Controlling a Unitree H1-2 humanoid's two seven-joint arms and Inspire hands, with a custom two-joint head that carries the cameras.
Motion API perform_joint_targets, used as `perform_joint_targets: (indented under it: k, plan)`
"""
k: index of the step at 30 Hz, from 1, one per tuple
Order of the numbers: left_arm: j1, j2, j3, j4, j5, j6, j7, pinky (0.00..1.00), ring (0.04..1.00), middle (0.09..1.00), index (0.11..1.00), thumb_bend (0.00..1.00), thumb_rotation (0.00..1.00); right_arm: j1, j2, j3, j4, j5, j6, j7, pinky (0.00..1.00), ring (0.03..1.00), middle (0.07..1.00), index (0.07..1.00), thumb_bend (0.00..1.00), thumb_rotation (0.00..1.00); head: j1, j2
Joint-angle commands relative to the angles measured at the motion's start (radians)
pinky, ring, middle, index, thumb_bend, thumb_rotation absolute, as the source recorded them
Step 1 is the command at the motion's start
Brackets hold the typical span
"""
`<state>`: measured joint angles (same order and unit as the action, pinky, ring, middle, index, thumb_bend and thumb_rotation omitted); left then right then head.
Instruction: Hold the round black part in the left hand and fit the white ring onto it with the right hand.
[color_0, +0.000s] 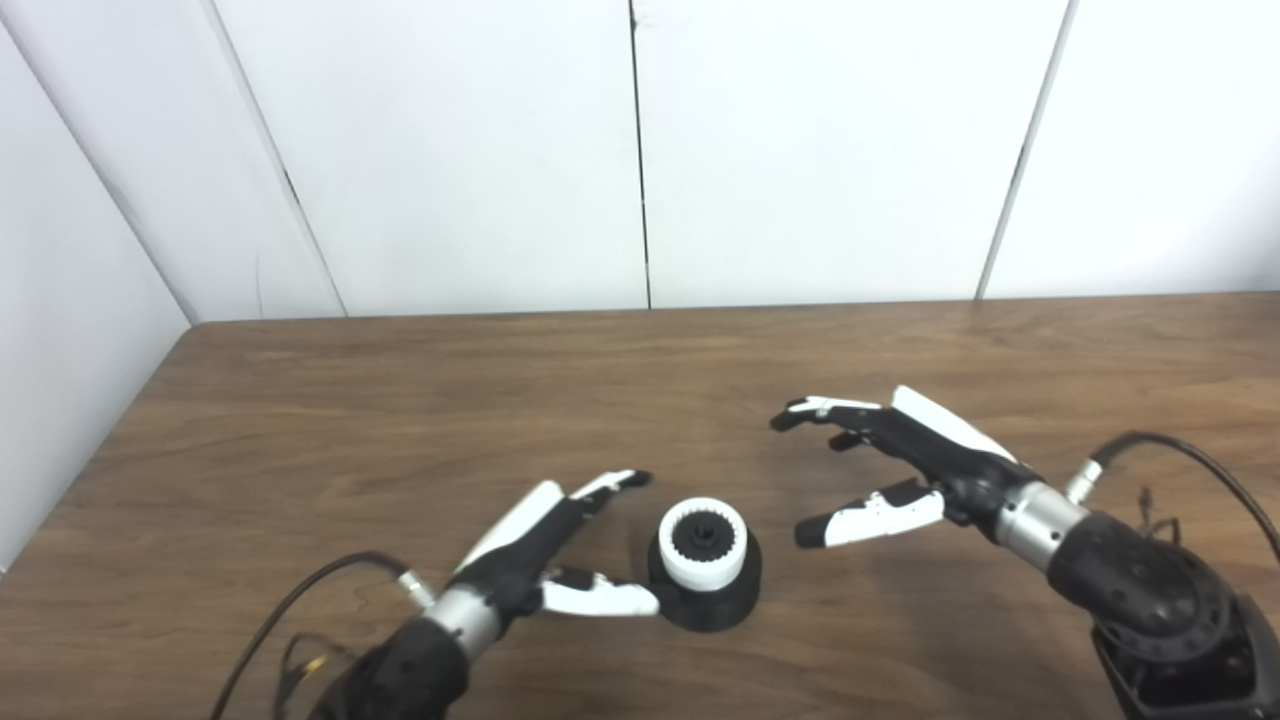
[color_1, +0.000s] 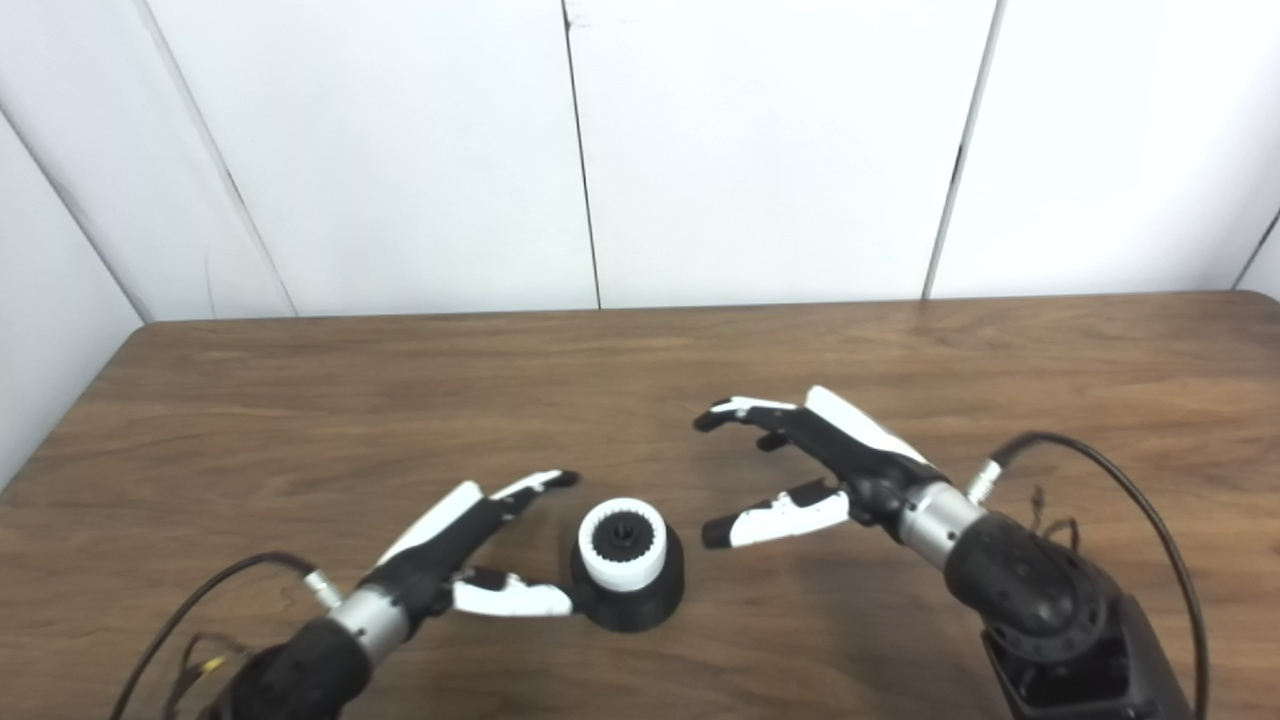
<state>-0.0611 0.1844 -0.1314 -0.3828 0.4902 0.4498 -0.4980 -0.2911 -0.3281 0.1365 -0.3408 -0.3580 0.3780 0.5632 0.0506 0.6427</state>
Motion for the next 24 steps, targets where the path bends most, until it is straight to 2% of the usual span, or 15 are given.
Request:
perform_joint_targets:
  k: [1,3,5,6,7,9,12,14,16,20,24]
  plan:
    - [0.011,-0.019,0.043,-0.02,-0.051,-0.059,0.091,0.97,1.0,0.994,0.955,0.83,0.66,0.0,0.025,-0.035,-0.034,0.055,0.014,-0.047,0.83,0.926,0.929,0.863,0.82,0.63,-0.001,0.0]
    - [0.026,-0.044,0.075,-0.008,-0.097,-0.113,0.15,0.95,0.993,0.992,0.962,0.78,0.7,0.022,0.044,-0.055,-0.042,0.072,0.03,-0.077,0.87,0.939,0.932,0.875,0.76,0.69,-0.004,0.001]
    - [0.038,-0.062,0.096,0.006,-0.122,-0.169,0.206,0.92,0.971,0.986,0.966,0.69,0.76,0.043,0.065,-0.075,-0.051,0.091,0.043,-0.11,0.9,0.949,0.946,0.888,0.7,0.78,-0.004,0.001]
    - [0.042,-0.07,0.106,0.017,-0.129,-0.212,0.243,0.9,0.964,0.983,0.967,0.66,0.78,0.059,0.097,-0.106,-0.059,0.12,0.063,-0.133,0.91,0.951,0.949,0.891,0.68,0.8,-0.006,0.003]
    - [0.045,-0.076,0.116,0.025,-0.147,-0.242,0.266,0.89,0.95,0.977,0.967,0.56,0.86,0.074,0.124,-0.131,-0.065,0.145,0.071,-0.157,0.88,0.938,0.951,0.892,0.62,0.79,-0.008,0.003]
    - [0.05,-0.089,0.139,0.036,-0.192,-0.277,0.296,0.91,0.965,0.99,0.984,0.44,0.97,0.095,0.173,-0.176,-0.073,0.202,0.08,-0.196,0.83,0.91,0.947,0.9,0.56,0.81,-0.009,0.004]
    - [0.054,-0.114,0.177,0.038,-0.288,-0.273,0.318,0.97,0.998,1.0,0.999,0.47,1.0,0.116,0.227,-0.219,-0.075,0.263,0.069,-0.25,0.95,0.945,0.964,0.926,0.43,0.85,-0.01,0.007]
    - [0.055,-0.142,0.205,0.034,-0.345,-0.256,0.34,0.99,1.0,1.0,1.0,0.5,1.0,0.13,0.254,-0.239,-0.076,0.295,0.056,-0.282,0.98,0.96,0.973,0.935,0.38,0.88,-0.012,0.009]
    - [0.058,-0.161,0.23,0.039,-0.406,-0.257,0.35,1.0,1.0,1.0,1.0,0.51,0.98,0.145,0.279,-0.257,-0.077,0.332,0.038,-0.31,0.96,0.963,0.973,0.931,0.36,0.88,-0.015,0.01]
    - [0.059,-0.172,0.252,0.064,-0.461,-0.291,0.373,1.0,1.0,1.0,1.0,0.49,0.98,0.164,0.317,-0.272,-0.081,0.376,0.016,-0.366,0.94,0.949,0.959,0.912,0.34,0.86,-0.024,0.01]
    - [0.061,-0.176,0.263,0.083,-0.487,-0.322,0.398,1.0,1.0,1.0,1.0,0.47,1.0,0.185,0.354,-0.278,-0.076,0.402,-0.014,-0.423,0.94,0.95,0.955,0.895,0.35,0.92,-0.032,0.012]
